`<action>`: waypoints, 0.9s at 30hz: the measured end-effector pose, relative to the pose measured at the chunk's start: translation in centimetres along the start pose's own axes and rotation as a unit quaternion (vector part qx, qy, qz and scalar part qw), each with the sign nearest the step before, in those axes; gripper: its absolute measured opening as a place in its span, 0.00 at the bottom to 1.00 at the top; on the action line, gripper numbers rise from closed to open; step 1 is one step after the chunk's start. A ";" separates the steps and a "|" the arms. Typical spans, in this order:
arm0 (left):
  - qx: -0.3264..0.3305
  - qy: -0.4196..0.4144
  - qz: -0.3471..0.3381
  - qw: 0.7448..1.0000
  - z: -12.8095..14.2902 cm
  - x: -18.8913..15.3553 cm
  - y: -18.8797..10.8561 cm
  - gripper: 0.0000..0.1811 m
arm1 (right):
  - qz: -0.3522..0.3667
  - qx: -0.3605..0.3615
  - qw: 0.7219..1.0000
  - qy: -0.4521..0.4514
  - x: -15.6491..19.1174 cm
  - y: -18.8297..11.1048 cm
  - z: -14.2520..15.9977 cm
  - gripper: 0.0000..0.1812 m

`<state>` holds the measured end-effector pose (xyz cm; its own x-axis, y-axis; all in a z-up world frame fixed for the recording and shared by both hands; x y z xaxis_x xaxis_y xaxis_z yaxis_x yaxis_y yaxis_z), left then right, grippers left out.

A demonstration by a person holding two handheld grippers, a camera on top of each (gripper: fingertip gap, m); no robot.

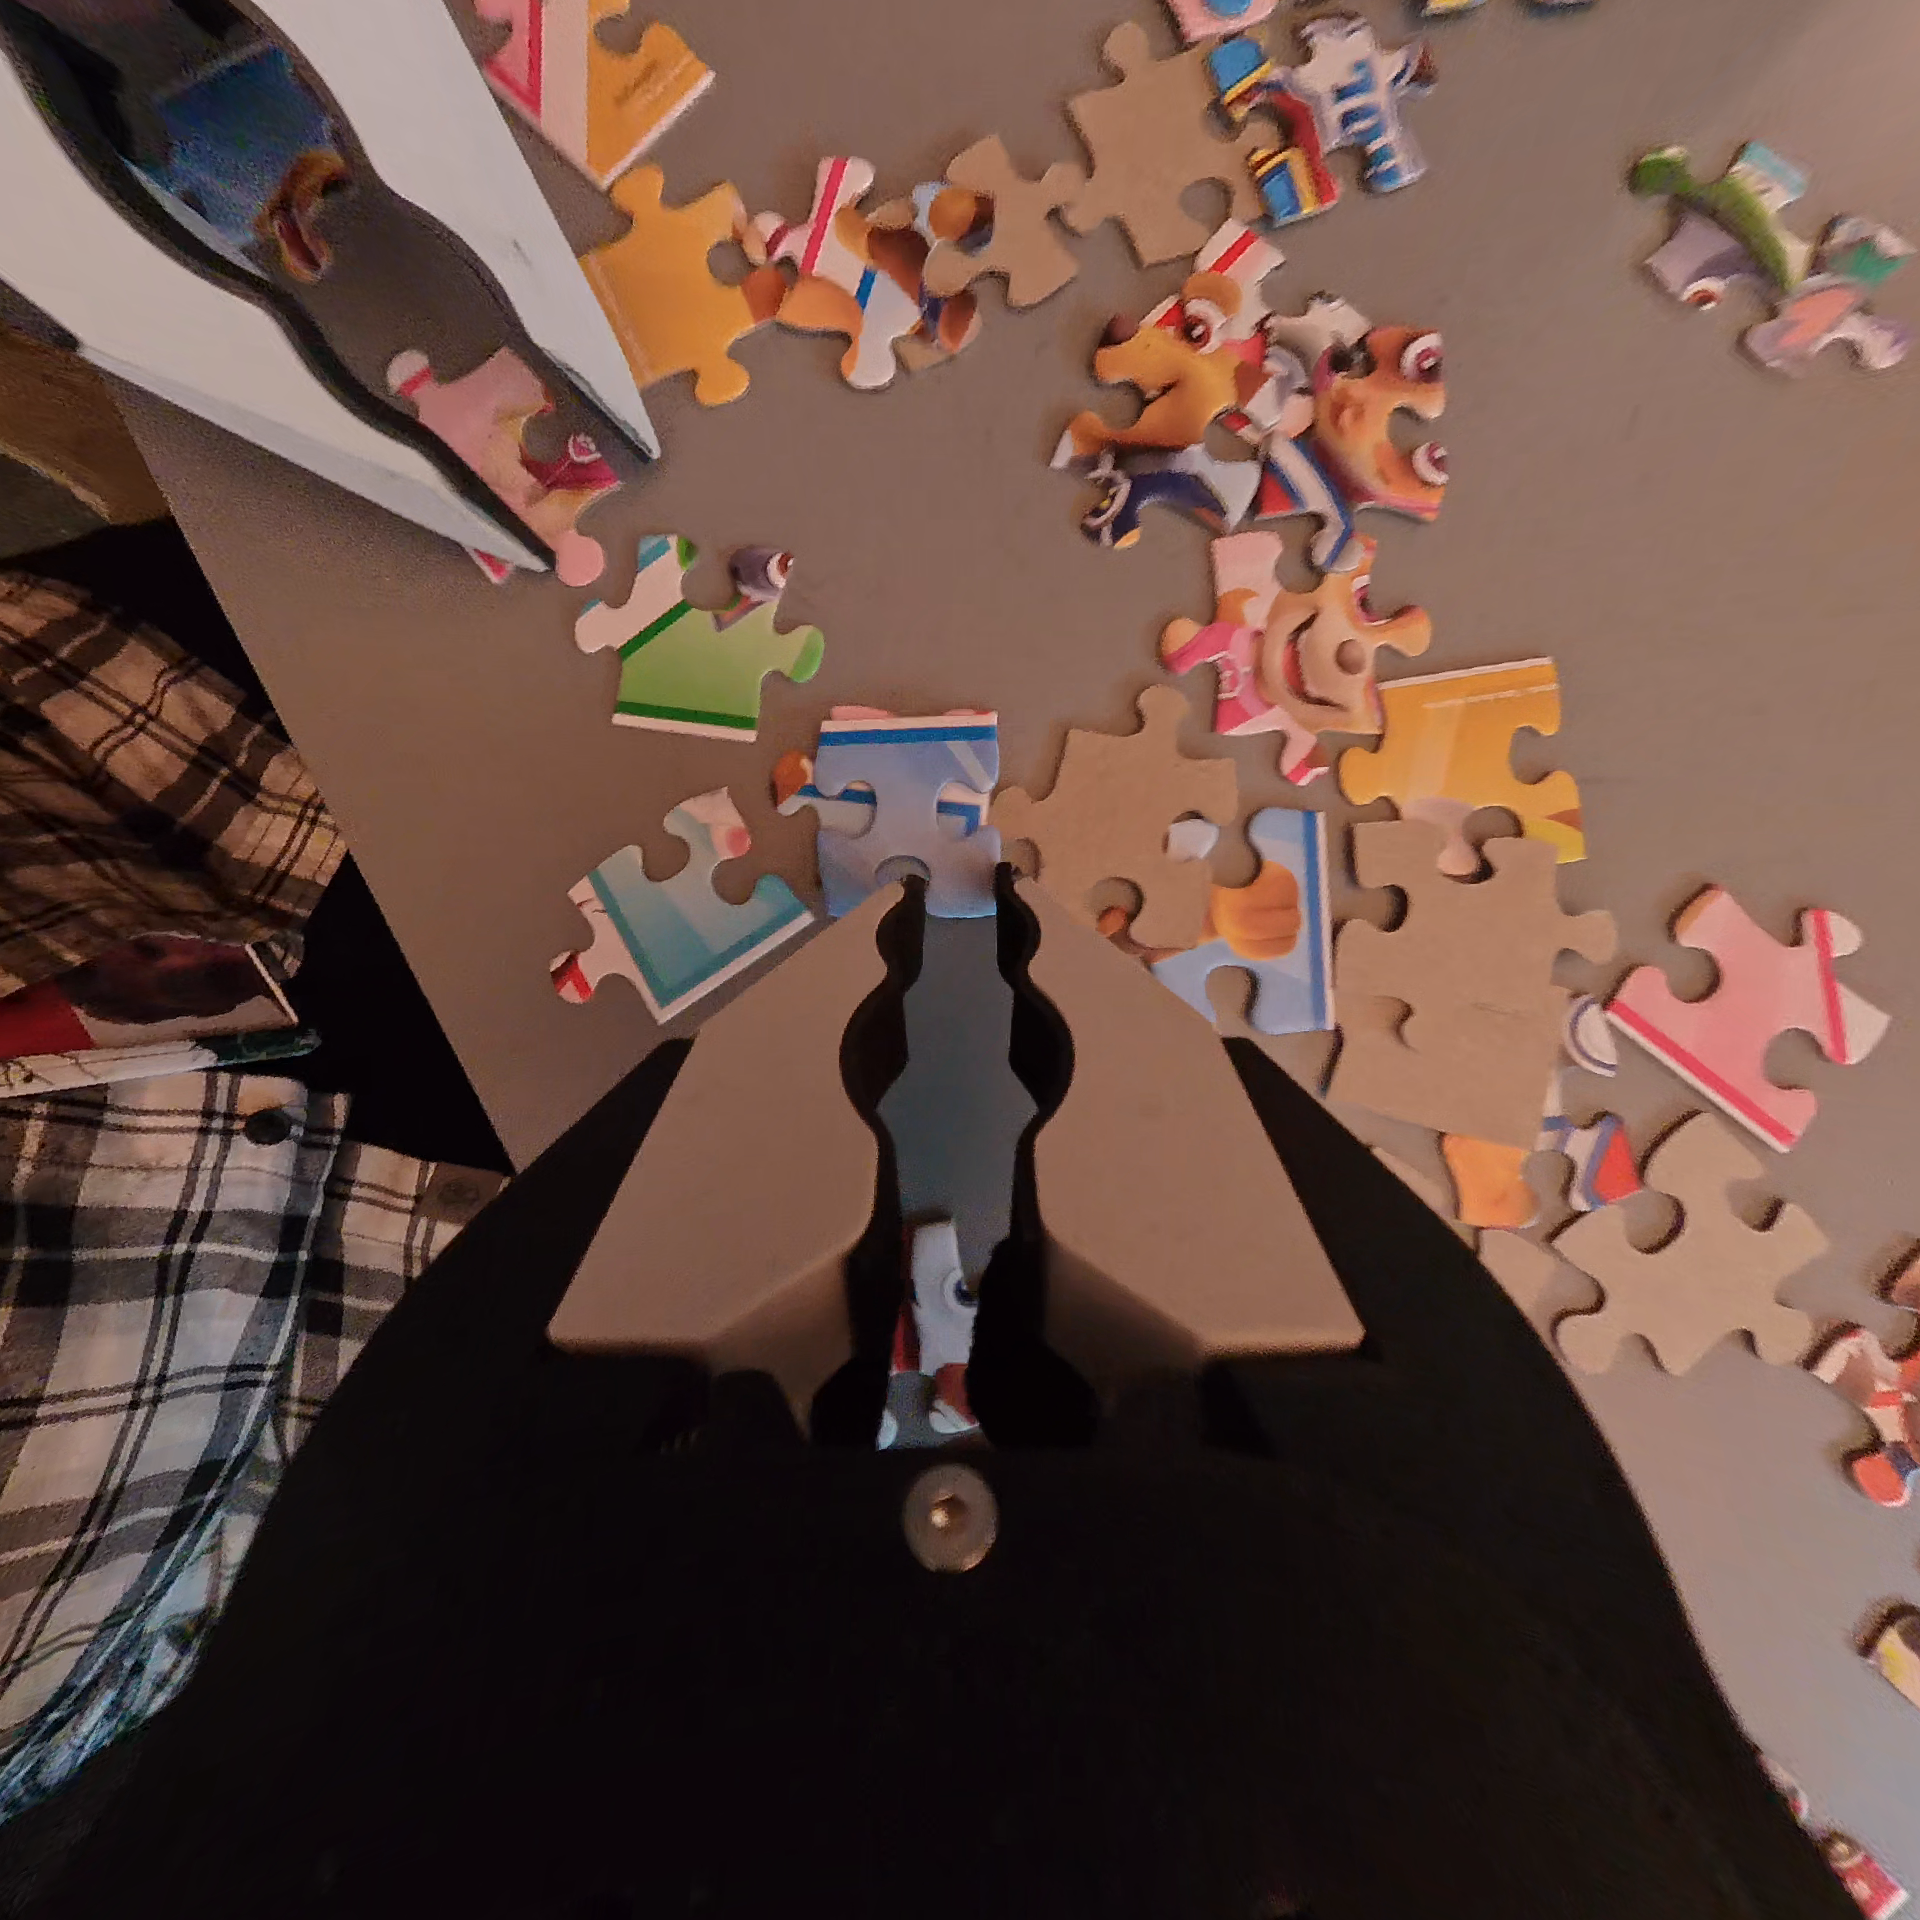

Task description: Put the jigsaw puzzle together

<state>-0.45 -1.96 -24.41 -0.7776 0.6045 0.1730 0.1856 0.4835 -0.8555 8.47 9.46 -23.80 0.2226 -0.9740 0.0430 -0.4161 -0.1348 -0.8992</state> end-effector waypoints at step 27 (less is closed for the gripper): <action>0.022 0.032 0.116 0.992 -5.8 1.4 3.7 0.15 | -0.011 -0.015 1.000 -0.003 0.9 0.5 0.6 0.03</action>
<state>2.61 4.34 -24.47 -0.6769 0.7360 -0.0027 0.3288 0.2992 -0.8958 9.02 8.60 -24.51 0.2368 -0.9697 0.0606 -0.4367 -0.1619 -0.8849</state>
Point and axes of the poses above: each gripper's, where its closed fingertips meet, y out along the fingers, z out of its underside, x = y × z across the jaws, the point moved 4 cm from there along -y, back along the fingers, and after that the axes turned 11 degrees about x, right-handed, at the moved point
